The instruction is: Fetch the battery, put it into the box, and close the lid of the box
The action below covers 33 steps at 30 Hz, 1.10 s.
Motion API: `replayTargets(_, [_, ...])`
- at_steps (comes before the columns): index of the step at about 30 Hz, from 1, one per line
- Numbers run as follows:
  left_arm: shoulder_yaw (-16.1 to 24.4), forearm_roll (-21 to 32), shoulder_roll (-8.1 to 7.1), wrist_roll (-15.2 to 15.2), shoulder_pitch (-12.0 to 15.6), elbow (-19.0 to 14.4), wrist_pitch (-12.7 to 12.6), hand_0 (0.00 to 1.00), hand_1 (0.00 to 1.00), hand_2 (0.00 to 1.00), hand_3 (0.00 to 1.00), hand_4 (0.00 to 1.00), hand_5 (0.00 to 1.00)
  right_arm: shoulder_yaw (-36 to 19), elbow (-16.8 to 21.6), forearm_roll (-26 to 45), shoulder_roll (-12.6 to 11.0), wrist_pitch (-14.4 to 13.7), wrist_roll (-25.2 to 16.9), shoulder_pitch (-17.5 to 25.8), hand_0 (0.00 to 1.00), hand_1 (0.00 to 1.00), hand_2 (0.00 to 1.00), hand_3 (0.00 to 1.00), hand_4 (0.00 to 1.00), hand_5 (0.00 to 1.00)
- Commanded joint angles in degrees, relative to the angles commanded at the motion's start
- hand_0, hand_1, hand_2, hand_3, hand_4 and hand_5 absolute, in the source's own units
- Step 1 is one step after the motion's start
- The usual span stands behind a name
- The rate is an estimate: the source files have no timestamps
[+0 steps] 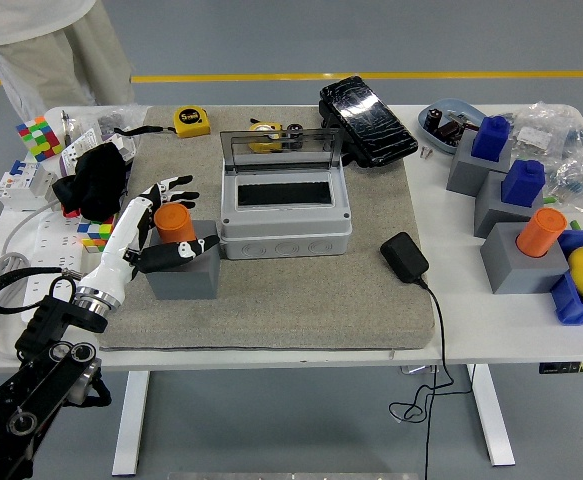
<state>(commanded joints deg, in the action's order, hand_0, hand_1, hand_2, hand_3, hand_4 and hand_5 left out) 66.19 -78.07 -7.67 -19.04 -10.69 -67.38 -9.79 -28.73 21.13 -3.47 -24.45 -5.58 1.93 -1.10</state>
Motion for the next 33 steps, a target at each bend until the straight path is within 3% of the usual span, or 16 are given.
replayTargets(4, [-0.2,2.23,0.56,-1.5,-0.45,1.37,-0.45,0.431,0.599,0.617,0.728,0.998,0.002,-0.01,0.0,0.03,-0.01,-0.02,-0.01,0.01,0.546,0.603,0.588,0.543,0.919,0.467])
replayTargets(5, [-0.27,2.68,0.68,-1.72,-0.6,1.73,-0.44,0.355,0.488,0.515,0.684,0.998,0.002,0.01,-0.01,0.04,-0.01,-0.02,0.0,0.02,0.546,0.603,0.588,0.543,0.919,0.466])
replayTargets(10, [-1.1,5.11,1.1,-3.16,-1.19,2.84,-0.8,0.355,0.488,0.515,0.684,0.998,0.002,0.05,0.0,0.06,-0.04,-0.04,-0.01,0.03,0.546,0.603,0.588,0.543,0.919,0.466])
replayTargets(11, [-1.24,5.81,1.25,-3.5,-1.3,3.07,-0.9,0.263,0.364,0.395,0.512,0.998,0.002,0.05,0.01,0.05,-0.04,-0.04,-0.02,0.03,0.546,0.602,0.588,0.543,0.919,0.464])
replayTargets(16, [-1.85,8.29,2.07,-4.78,-1.83,4.22,-1.13,0.263,0.364,0.395,0.512,0.998,0.002,0.18,0.0,0.12,-0.01,-0.02,-0.02,0.07,0.546,0.602,0.588,0.543,0.919,0.464])
replayTargets(17, [-1.93,8.67,2.24,-5.07,-1.93,4.46,-1.22,0.187,0.238,0.28,0.368,0.994,0.002,0.22,0.0,0.13,-0.01,-0.02,-0.02,0.1,0.546,0.602,0.588,0.543,0.919,0.464])
replayTargets(22, [-2.27,10.5,3.03,-6.56,-2.62,5.82,-1.38,0.187,0.238,0.28,0.368,0.994,0.002,0.2,0.02,0.16,0.03,-0.02,-0.03,0.03,0.546,0.602,0.588,0.543,0.919,0.464])
replayTargets(23, [-2.34,10.59,3.1,-6.71,-2.69,5.93,-1.4,0.147,0.169,0.212,0.269,0.962,0.002,0.18,0.03,0.16,0.03,-0.02,-0.04,0.03,0.546,0.602,0.59,0.543,0.919,0.462])
replayTargets(28, [-2.67,10.99,3.99,-7.53,-3.42,7.02,-1.51,0.147,0.169,0.212,0.269,0.962,0.002,0.2,0.04,0.19,0.03,-0.05,-0.07,0.05,0.546,0.602,0.59,0.543,0.919,0.462])
replayTargets(29, [-2.68,11.1,4.21,-7.77,-3.54,7.22,-1.63,0.111,0.12,0.157,0.205,0.932,0.002,0.23,0.03,0.2,0.03,-0.06,-0.07,0.06,0.546,0.602,0.589,0.543,0.92,0.462])
replayTargets(33, [-2.75,11.18,4.79,-8.24,-3.92,7.68,-1.86,0.111,0.12,0.157,0.205,0.932,0.002,0.25,0.06,0.18,0.03,-0.07,-0.1,0.04,0.546,0.602,0.589,0.543,0.92,0.462])
